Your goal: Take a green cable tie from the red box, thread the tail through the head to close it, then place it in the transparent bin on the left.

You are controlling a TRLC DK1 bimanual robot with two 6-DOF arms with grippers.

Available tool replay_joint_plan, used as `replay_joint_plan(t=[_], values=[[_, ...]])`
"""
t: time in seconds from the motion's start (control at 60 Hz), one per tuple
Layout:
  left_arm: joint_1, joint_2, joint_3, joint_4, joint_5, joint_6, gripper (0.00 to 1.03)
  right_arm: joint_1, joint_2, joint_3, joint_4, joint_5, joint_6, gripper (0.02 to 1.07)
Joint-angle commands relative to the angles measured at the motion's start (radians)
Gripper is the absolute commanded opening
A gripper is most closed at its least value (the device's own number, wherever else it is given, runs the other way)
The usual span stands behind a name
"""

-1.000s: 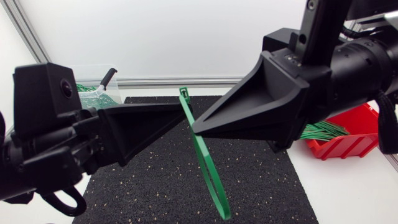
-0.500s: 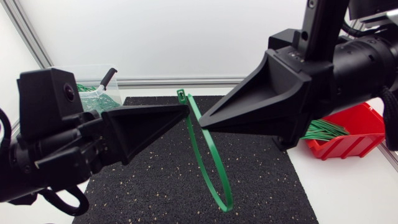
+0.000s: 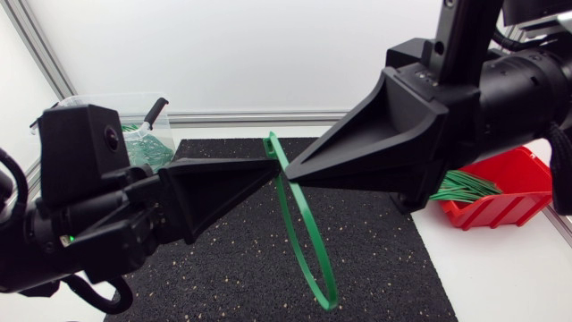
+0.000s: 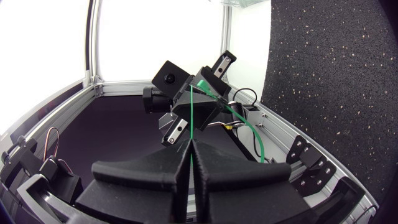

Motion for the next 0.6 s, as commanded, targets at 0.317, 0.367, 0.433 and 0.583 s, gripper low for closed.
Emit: replay_joint_plan(t=[0.317, 0.367, 0.433, 0.583], values=[[-0.008, 0.004, 0.017, 0.008, -0.018, 0.007, 0.04, -0.004, 0.009, -0.037, 0.015, 0.002, 0.025, 0.08], [-0.006, 0.004, 0.018, 0.008, -0.018, 0.007, 0.04, -0.004, 0.009, -0.038, 0.015, 0.002, 0.025, 0.08], [-0.006, 0.007, 0.020, 0.008, -0.018, 0.005, 0.04, -0.004, 0.009, -0.046, 0.019, 0.002, 0.025, 0.08], [-0.012, 0.006, 0.020, 0.003, -0.018, 0.005, 0.04, -0.006, 0.011, -0.050, 0.026, 0.002, 0.025, 0.08]])
